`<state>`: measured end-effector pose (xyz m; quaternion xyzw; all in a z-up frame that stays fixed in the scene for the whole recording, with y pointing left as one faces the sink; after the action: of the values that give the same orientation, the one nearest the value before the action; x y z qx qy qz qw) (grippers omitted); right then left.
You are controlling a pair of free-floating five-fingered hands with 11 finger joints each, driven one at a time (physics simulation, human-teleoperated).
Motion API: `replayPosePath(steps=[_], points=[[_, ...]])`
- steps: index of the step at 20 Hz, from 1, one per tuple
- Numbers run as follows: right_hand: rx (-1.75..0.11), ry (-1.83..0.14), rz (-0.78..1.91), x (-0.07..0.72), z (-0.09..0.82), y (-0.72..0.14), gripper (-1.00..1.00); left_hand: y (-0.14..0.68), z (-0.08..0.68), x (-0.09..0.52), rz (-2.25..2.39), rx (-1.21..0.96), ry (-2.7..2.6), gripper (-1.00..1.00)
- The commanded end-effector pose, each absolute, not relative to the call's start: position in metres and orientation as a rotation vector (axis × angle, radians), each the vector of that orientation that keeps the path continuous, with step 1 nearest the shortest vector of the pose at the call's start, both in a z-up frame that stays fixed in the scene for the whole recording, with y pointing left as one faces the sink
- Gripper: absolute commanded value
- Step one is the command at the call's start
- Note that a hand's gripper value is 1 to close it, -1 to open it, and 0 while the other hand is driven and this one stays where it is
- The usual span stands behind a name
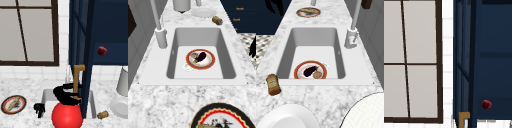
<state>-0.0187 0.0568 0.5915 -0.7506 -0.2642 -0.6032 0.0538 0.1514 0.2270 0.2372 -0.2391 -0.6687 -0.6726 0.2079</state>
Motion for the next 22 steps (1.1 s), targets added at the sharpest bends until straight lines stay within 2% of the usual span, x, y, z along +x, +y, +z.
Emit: replayPosePath(steps=[1, 13, 15, 18, 22], points=[[-2.308, -0.85, -1.816, -0.033, 0.577, 0.065, -1.0, 0.227, 0.237, 0.151, -1.872, -0.666, -1.861, 0.0], [-2.483, -0.927, -1.65, -0.045, 0.565, 0.075, -1.0, 0.227, 0.237, 0.151, -1.872, -0.666, -1.861, 0.0], [-2.5, -0.988, -1.611, -0.047, 0.558, 0.073, -1.0, 0.227, 0.237, 0.151, -1.872, -0.666, -1.861, 0.0], [-2.574, -1.106, -1.405, -0.018, 0.556, 0.077, -1.0, 0.227, 0.237, 0.151, -1.872, -0.666, -1.861, 0.0], [-2.57, -1.102, -1.412, -0.005, 0.548, 0.083, -1.0, 0.227, 0.237, 0.151, -1.872, -0.666, -1.861, 0.0]])
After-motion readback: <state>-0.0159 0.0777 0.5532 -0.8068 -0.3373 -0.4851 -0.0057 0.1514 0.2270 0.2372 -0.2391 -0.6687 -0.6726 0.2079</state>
